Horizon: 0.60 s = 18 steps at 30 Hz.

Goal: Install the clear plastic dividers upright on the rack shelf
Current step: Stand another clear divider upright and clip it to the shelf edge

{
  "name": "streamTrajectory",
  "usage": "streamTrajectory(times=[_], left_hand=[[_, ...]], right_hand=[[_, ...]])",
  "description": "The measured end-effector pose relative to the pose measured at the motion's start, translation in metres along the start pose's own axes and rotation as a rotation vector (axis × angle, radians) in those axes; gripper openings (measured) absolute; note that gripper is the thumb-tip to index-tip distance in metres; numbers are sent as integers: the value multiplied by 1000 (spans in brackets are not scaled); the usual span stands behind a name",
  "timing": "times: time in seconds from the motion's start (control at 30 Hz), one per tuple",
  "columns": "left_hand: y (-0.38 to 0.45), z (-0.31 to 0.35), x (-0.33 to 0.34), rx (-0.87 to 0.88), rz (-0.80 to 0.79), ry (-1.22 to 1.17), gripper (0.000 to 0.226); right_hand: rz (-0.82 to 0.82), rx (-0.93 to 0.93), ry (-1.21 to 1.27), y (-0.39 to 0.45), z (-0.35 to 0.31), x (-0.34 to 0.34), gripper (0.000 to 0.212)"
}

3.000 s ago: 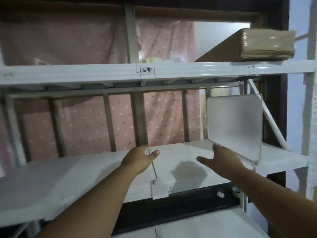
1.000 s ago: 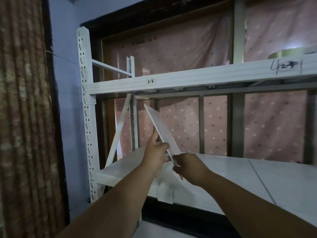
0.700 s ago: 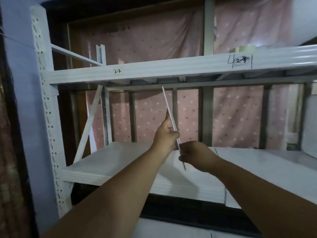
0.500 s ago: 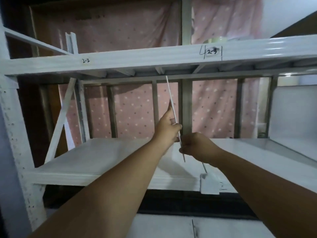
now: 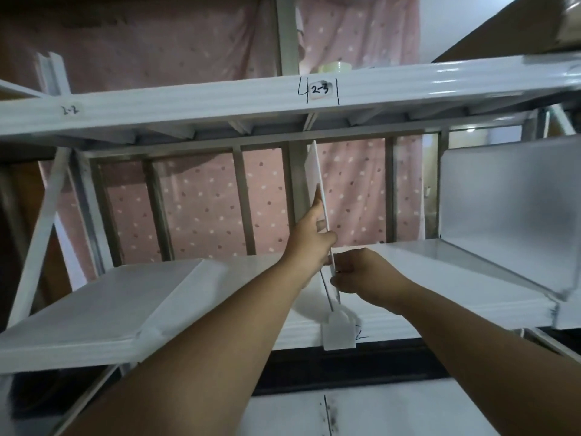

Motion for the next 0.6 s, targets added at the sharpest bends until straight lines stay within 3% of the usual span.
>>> streamTrajectory(times=[0.13,0.27,0.4,0.5,0.6], left_hand=[[-1,-7,6,-16,-10,-24,95],[-1,-14,7,2,-22,-22,90],[-1,-12,5,15,-27,-11,89],[-2,-11,6,19,-16,1,88],[-2,-8,7,23,-10,9,88]], right_hand=[[18,-27,19,-8,4,2,42],[57,-39,7,-10,12,9,15],[62,-41,17,-8,11,9,38],[40,-28,88,-9,14,8,27],[30,-34,139,-10,13,9,32]])
Point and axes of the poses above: each hand's wrist, its own y-axis towards the middle knuckle, its own x-axis out of the palm, z = x × y, the point moved 3 cm from there along y, towards the middle knuckle
